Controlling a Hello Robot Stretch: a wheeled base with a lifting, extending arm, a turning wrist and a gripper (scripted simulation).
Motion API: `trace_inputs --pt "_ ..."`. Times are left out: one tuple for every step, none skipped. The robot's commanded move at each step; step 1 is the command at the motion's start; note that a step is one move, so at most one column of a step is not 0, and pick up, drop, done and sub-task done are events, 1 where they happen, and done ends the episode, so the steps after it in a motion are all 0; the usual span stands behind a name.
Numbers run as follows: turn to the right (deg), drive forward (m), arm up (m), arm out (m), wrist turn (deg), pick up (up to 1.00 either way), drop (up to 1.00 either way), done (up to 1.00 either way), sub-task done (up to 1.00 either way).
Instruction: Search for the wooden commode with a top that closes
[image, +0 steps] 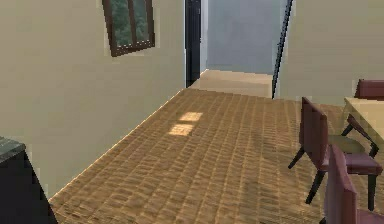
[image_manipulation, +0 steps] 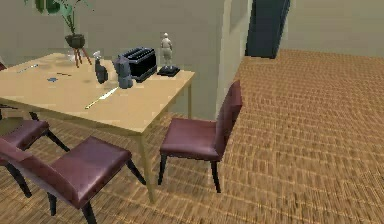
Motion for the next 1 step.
trace_inputs --pt "3.0 0.0 0.0 0.0 0.0 0.0 0.0 0.0 0.0"
